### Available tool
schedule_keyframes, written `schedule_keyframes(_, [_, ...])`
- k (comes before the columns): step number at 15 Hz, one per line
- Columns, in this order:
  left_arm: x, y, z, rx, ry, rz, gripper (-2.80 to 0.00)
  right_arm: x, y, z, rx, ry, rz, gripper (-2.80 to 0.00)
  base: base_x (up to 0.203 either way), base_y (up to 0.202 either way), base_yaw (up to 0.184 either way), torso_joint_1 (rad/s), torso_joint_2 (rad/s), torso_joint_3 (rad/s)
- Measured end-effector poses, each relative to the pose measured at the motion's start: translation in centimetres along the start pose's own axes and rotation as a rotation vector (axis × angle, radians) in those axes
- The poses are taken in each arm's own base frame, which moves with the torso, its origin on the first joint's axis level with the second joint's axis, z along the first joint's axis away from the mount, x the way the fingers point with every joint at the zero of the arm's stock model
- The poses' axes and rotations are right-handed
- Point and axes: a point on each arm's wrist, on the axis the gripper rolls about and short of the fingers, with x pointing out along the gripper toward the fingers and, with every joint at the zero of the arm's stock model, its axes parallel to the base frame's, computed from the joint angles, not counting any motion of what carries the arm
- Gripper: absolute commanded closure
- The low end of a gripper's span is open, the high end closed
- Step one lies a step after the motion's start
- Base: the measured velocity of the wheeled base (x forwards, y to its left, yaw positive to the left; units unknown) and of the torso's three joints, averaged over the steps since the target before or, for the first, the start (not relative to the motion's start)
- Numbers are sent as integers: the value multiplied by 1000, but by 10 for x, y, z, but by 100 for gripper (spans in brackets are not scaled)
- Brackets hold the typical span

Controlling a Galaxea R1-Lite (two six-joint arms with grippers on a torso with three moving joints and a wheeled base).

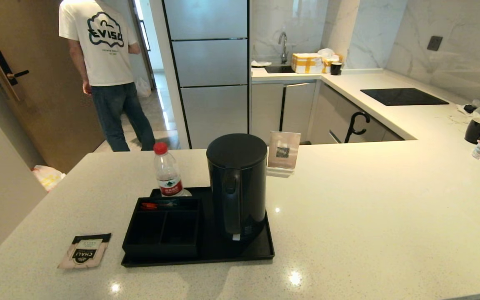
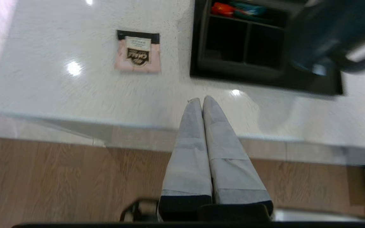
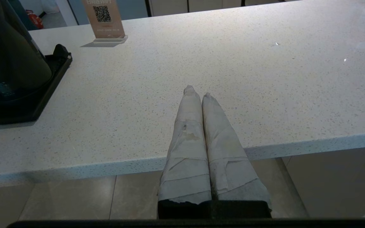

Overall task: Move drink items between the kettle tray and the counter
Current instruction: Pick up the kettle

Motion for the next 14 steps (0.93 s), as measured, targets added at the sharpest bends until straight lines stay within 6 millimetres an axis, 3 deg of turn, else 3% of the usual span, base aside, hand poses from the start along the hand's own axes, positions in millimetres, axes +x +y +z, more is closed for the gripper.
schedule_keyframes(4, [-102, 10, -52, -16, -72, 11, 0, 0, 0, 0, 0, 0, 0, 0, 0, 0, 0, 0, 0, 0])
schedule_keyframes(6, [-131, 15, -87, -17, -67, 24, 0, 0, 0, 0, 1, 0, 0, 0, 0, 0, 0, 0, 0, 0])
schedule_keyframes(10, [-147, 22, -140, -19, -99, 11, 0, 0, 0, 0, 1, 0, -1, 0, 0, 0, 0, 0, 0, 0])
schedule_keyframes(14, [-150, 25, -159, -21, -145, -4, 0, 0, 0, 0, 1, 0, -2, 0, 0, 0, 0, 0, 0, 0])
